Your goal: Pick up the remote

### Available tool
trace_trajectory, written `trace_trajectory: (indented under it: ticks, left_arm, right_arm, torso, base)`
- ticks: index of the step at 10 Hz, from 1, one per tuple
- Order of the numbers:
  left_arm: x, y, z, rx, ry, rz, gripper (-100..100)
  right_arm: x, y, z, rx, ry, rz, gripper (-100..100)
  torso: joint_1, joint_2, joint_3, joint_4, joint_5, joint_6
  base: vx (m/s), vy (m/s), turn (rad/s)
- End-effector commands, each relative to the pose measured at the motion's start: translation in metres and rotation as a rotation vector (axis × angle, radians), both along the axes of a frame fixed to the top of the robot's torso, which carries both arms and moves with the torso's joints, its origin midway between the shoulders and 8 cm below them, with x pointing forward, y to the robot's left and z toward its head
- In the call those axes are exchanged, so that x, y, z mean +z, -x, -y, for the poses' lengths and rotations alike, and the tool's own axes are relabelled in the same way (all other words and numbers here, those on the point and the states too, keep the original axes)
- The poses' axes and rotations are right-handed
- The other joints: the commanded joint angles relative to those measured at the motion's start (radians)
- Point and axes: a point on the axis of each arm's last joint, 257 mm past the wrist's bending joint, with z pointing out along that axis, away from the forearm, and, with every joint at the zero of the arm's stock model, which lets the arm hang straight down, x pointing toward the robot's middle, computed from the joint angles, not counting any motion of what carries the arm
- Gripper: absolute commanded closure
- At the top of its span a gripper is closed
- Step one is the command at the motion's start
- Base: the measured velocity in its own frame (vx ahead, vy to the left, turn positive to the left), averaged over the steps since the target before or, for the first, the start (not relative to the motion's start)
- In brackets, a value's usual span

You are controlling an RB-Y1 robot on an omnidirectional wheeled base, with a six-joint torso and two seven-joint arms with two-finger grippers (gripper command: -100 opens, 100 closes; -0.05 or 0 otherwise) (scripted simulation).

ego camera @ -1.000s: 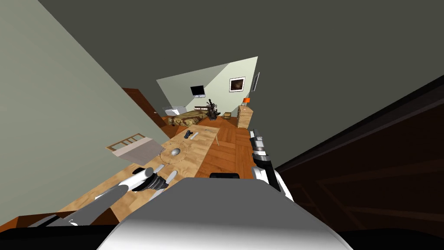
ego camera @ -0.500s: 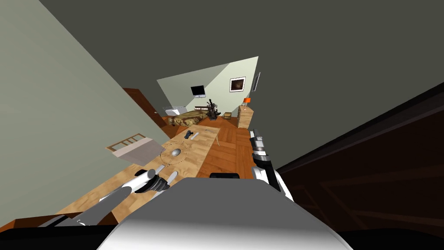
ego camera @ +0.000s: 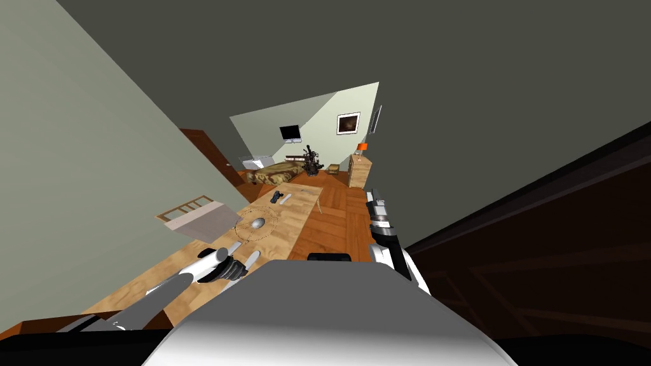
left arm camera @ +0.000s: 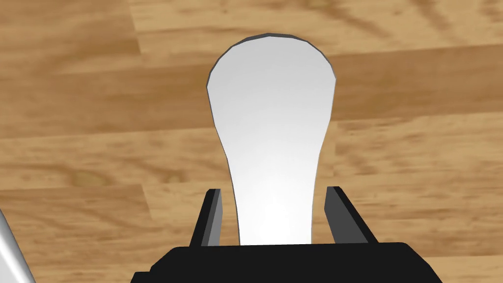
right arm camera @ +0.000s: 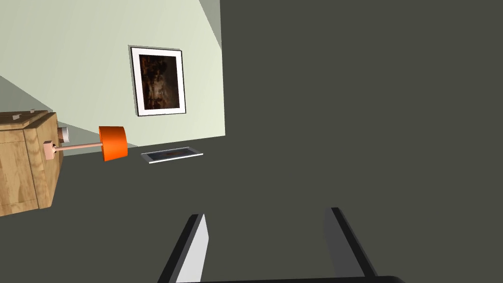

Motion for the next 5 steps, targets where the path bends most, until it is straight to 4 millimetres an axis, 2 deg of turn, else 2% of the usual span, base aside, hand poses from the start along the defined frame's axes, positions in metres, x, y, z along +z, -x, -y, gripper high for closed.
trace_trajectory:
  ticks: [1, 2, 4, 5]
  left_arm:
    - [0.0, 0.0, 0.0, 0.0, 0.0, 0.0, 0]
    - [0.011, -0.004, -0.006, 0.002, -0.003, 0.001, 100]
    - [0.013, -0.005, -0.007, 0.0, -0.004, 0.001, 100]
    - [0.014, -0.005, -0.006, 0.001, -0.003, 0.001, 0]
  right_arm:
    - [0.0, 0.0, 0.0, 0.0, 0.0, 0.0, 0]
    - [0.0, 0.0, 0.0, 0.0, 0.0, 0.0, 0]
    - [0.0, 0.0, 0.0, 0.0, 0.0, 0.0, 0]
    - [0.0, 0.0, 0.0, 0.0, 0.0, 0.0, 0]
  torso:
    - [0.0, 0.0, 0.0, 0.0, 0.0, 0.0]
    - [0.0, 0.0, 0.0, 0.0, 0.0, 0.0]
    - [-0.003, 0.002, 0.001, 0.001, -0.001, 0.0]
    - [-0.002, 0.001, 0.001, 0.0, -0.001, 0.0]
  base:
    - [0.0, 0.0, 0.0]
    - [-0.019, -0.027, -0.013]
    - [-0.024, -0.029, -0.006]
    - [0.0, 0.0, 0.0]
